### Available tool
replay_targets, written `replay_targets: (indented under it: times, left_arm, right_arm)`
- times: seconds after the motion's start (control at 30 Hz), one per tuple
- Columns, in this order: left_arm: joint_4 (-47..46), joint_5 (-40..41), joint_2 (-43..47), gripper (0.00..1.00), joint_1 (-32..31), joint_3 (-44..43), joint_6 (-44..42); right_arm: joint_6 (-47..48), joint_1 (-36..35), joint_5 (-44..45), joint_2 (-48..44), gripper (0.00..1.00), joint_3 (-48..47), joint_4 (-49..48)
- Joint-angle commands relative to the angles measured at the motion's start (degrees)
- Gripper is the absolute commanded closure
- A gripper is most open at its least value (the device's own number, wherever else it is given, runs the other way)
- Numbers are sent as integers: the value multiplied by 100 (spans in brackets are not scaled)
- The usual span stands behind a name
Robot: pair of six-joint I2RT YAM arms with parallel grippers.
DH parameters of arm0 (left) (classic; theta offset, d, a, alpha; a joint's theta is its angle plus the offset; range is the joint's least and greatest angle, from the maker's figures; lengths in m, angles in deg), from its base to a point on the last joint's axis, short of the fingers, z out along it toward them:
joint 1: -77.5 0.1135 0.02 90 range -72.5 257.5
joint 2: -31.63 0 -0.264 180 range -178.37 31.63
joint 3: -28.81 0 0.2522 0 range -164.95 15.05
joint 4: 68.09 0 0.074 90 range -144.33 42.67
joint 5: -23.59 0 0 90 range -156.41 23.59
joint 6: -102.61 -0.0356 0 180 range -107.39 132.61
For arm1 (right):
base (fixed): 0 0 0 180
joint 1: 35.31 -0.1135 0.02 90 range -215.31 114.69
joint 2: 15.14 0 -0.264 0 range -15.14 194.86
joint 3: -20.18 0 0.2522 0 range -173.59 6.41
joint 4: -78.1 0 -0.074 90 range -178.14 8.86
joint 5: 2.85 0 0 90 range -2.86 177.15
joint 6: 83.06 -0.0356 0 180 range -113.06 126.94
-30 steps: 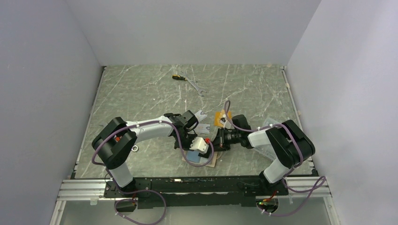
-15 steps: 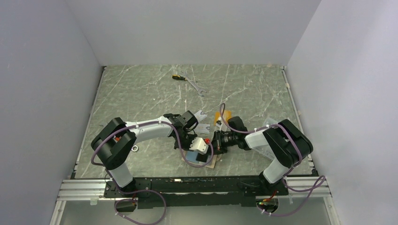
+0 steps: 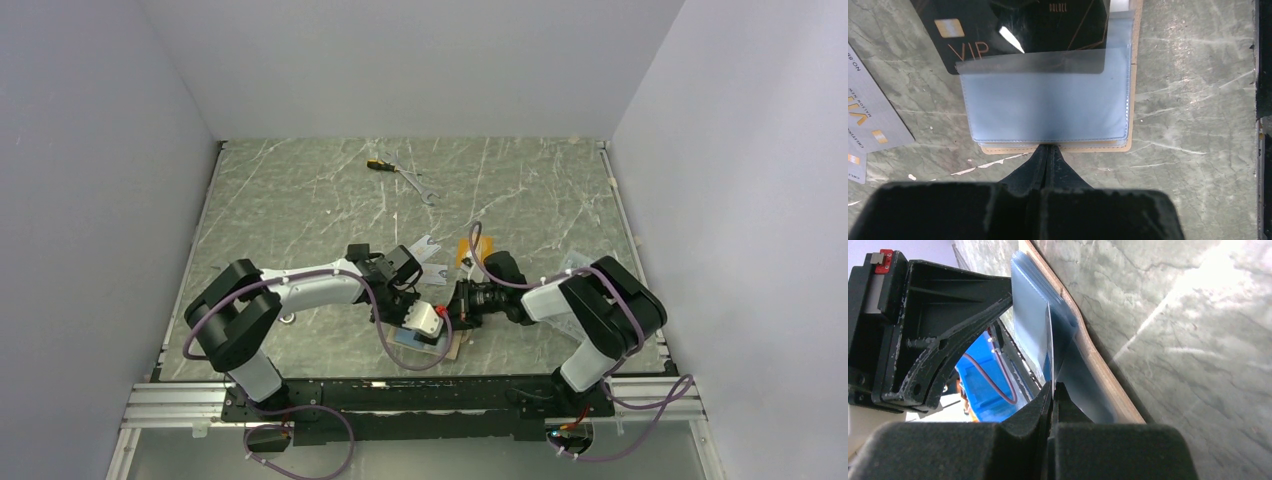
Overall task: Put the credit cards into the card holder
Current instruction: Insert the credit card into the card holder.
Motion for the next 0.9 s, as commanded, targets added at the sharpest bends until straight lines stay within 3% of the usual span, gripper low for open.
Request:
replay_targets:
  times: [0.0, 0.17, 0.53, 0.87]
  left_arm:
    - [638, -108, -426, 100, -231, 585, 23]
    - [624, -96, -402, 100, -267, 662, -9]
    - [558, -88, -339, 100, -299, 744, -23]
    - [631, -137, -300, 100, -307, 695, -63]
  right_arm:
    - [-132, -208, 123, 467, 100, -126, -586]
    - [-432, -344, 90, 691, 100, -7, -977]
    - [-370, -373, 414, -83, 100, 276, -174]
    - [-771, -486, 676, -201, 100, 565, -261]
